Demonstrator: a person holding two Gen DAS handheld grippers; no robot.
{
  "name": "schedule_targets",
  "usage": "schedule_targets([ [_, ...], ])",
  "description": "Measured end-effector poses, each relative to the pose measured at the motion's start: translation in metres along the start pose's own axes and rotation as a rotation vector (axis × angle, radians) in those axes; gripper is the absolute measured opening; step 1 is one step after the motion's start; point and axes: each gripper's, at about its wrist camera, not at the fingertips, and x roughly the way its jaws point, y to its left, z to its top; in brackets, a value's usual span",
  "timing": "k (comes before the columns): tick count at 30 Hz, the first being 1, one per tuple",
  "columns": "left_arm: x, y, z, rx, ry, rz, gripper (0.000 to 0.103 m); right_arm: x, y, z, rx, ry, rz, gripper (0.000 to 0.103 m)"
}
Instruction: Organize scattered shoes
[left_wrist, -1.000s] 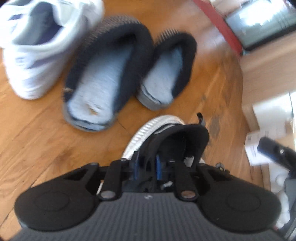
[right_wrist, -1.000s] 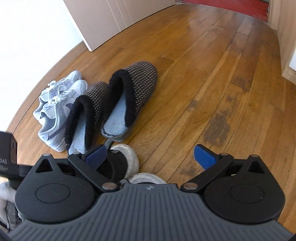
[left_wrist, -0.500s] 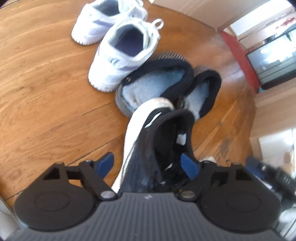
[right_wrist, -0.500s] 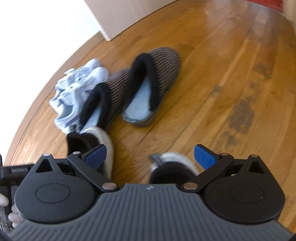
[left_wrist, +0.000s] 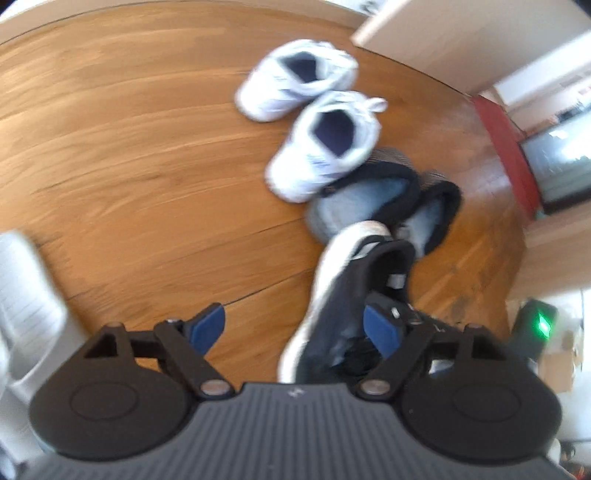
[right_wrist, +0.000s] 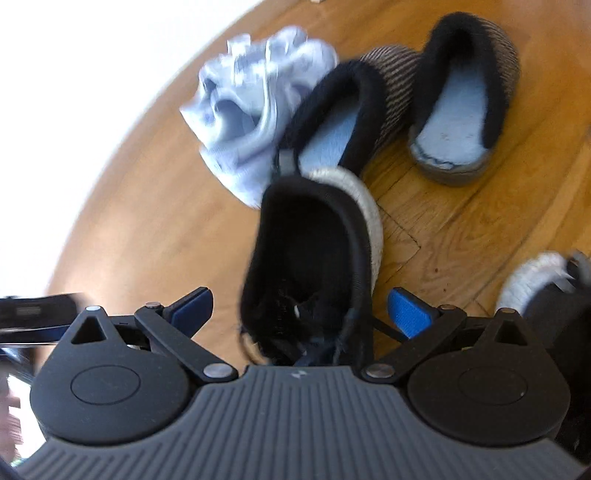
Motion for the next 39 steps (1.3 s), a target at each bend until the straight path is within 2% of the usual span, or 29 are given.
schedule_targets([
  [2, -0.008, 0.015, -0.003, -0.041, -0.004, 0.009, 0.082, 0.015, 0.01, -0.002, 0.002, -0.002, -0.062, 0.103],
  [3, -0.011, 0.02, -0.005, -0.051, -0.008, 0.01, 0.082, 0.02, 0.015, -0.003, 0.003, -0.007, -0.098, 0.098],
  [4, -0.015, 0.025, -0.007, -0.056, -0.011, 0.008, 0.082, 0.024, 0.021, -0.006, -0.04, -0.018, -0.153, 0.077],
  [5, -0.018, 0.03, -0.008, -0.06, -0.015, 0.007, 0.082, 0.026, 0.03, -0.011, -0.112, -0.032, -0.221, 0.067],
  [7, -0.023, 0.04, -0.011, -0.077, -0.02, -0.001, 0.082, 0.018, 0.039, -0.023, -0.199, -0.078, -0.246, 0.053],
  [10, -0.03, 0.057, -0.014, -0.103, -0.03, -0.005, 0.082, -0.007, 0.054, -0.042, -0.314, -0.113, -0.205, 0.049],
  [12, -0.035, 0.071, -0.015, -0.131, -0.037, 0.0, 0.082, -0.03, 0.07, -0.056, -0.419, -0.173, -0.196, 0.049],
  [14, -0.041, 0.084, -0.014, -0.158, -0.042, 0.003, 0.082, -0.056, 0.085, -0.062, -0.491, -0.251, -0.125, 0.049],
  [17, -0.054, 0.104, -0.01, -0.193, -0.058, 0.01, 0.082, -0.101, 0.106, -0.051, -0.485, -0.38, 0.088, 0.049],
  [20, -0.065, 0.117, -0.003, -0.209, -0.088, 0.017, 0.082, -0.129, 0.132, -0.027, -0.455, -0.429, 0.218, 0.05],
  [22, -0.078, 0.131, 0.003, -0.234, -0.132, 0.032, 0.082, -0.125, 0.152, -0.01, -0.479, -0.397, 0.249, 0.052],
  [24, -0.088, 0.142, 0.006, -0.266, -0.168, 0.055, 0.084, -0.1, 0.171, 0.005, -0.509, -0.304, 0.235, 0.052],
  [26, -0.095, 0.151, 0.007, -0.285, -0.185, 0.066, 0.085, -0.055, 0.188, 0.013, -0.538, -0.183, 0.2, 0.052],
  [29, -0.104, 0.164, 0.009, -0.312, -0.197, 0.088, 0.085, 0.008, 0.209, 0.009, -0.566, -0.037, 0.157, 0.051],
  [32, -0.11, 0.172, 0.01, -0.329, -0.196, 0.1, 0.085, 0.069, 0.239, -0.013, -0.625, 0.133, 0.129, 0.051],
  [35, -0.115, 0.18, 0.009, -0.335, -0.2, 0.095, 0.085, 0.098, 0.274, -0.045, -0.749, 0.216, 0.067, 0.051],
  [38, -0.117, 0.186, 0.005, -0.323, -0.195, 0.098, 0.087, 0.104, 0.298, -0.064, -0.823, 0.196, 0.008, 0.054],
  [39, -0.115, 0.188, 0.005, -0.324, -0.186, 0.102, 0.087, 0.105, 0.304, -0.067, -0.824, 0.193, 0.016, 0.058],
])
